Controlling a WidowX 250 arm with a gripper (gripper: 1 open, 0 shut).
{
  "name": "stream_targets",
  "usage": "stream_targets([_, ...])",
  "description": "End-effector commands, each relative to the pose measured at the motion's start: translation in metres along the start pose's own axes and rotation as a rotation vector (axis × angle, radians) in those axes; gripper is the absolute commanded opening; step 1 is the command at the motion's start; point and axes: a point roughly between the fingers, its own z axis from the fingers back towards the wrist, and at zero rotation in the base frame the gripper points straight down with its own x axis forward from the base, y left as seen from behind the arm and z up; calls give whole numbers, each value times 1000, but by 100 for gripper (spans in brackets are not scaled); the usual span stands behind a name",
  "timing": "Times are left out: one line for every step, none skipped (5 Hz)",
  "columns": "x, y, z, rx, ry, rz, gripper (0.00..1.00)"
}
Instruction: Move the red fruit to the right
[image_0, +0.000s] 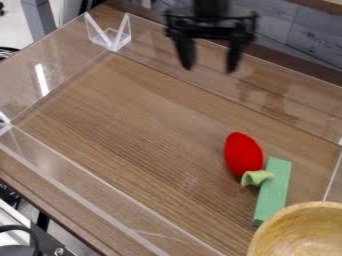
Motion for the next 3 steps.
stream_targets([0,28,21,14,-84,-11,100])
stream_targets([-1,58,22,37,-100,-4,100])
stream_targets([-6,73,16,60,-119,57,100])
